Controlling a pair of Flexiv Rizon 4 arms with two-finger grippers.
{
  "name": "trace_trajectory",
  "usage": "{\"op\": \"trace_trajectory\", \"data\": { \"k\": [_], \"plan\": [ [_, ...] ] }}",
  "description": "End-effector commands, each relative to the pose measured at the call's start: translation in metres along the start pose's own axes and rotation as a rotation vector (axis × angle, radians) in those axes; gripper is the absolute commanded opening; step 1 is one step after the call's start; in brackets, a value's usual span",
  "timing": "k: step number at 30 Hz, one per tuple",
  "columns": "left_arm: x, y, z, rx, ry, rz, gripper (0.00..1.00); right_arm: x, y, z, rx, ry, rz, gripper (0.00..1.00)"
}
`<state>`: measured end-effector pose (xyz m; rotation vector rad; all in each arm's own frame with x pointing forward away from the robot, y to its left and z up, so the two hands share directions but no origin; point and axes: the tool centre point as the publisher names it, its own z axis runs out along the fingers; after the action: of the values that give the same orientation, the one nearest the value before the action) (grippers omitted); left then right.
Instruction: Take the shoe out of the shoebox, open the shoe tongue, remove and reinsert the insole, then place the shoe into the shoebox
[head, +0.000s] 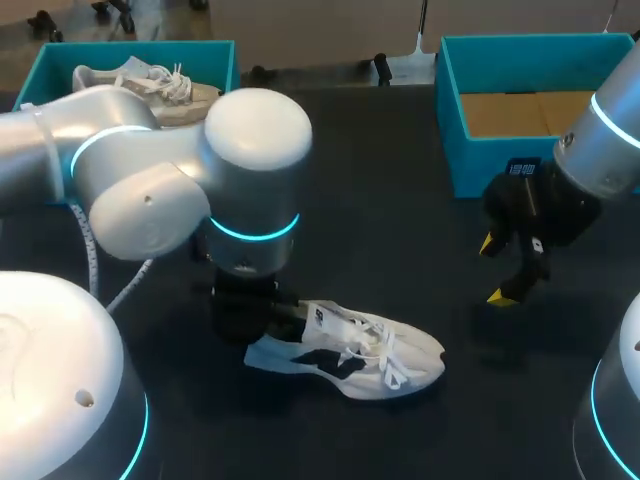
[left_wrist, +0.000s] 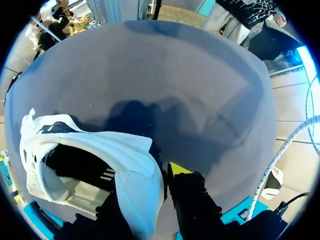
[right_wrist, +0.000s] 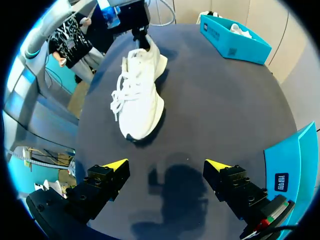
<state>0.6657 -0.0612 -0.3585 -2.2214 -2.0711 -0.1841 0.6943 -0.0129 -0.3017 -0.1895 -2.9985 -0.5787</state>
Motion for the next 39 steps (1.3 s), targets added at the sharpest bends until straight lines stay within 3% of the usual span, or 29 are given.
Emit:
{"op": "trace_trajectory", "data": {
  "k": [1,27,39],
  "plan": [
    [-0.008,-0.003,0.003,-0.021,0.004,0.001,0.00,0.001,0.000,0.000,0.003,-0.002,0.001,1.00],
    [-0.032,0.007,0.012,-0.049,-0.002,0.004,0.00,0.001,0.000,0.000,0.003,-0.002,0.001,1.00],
    [-0.038,0.008,0.028,-0.053,0.018,0.015,0.00,0.001,0.000,0.000,0.003,-0.002,0.001,1.00]
  ]
}}
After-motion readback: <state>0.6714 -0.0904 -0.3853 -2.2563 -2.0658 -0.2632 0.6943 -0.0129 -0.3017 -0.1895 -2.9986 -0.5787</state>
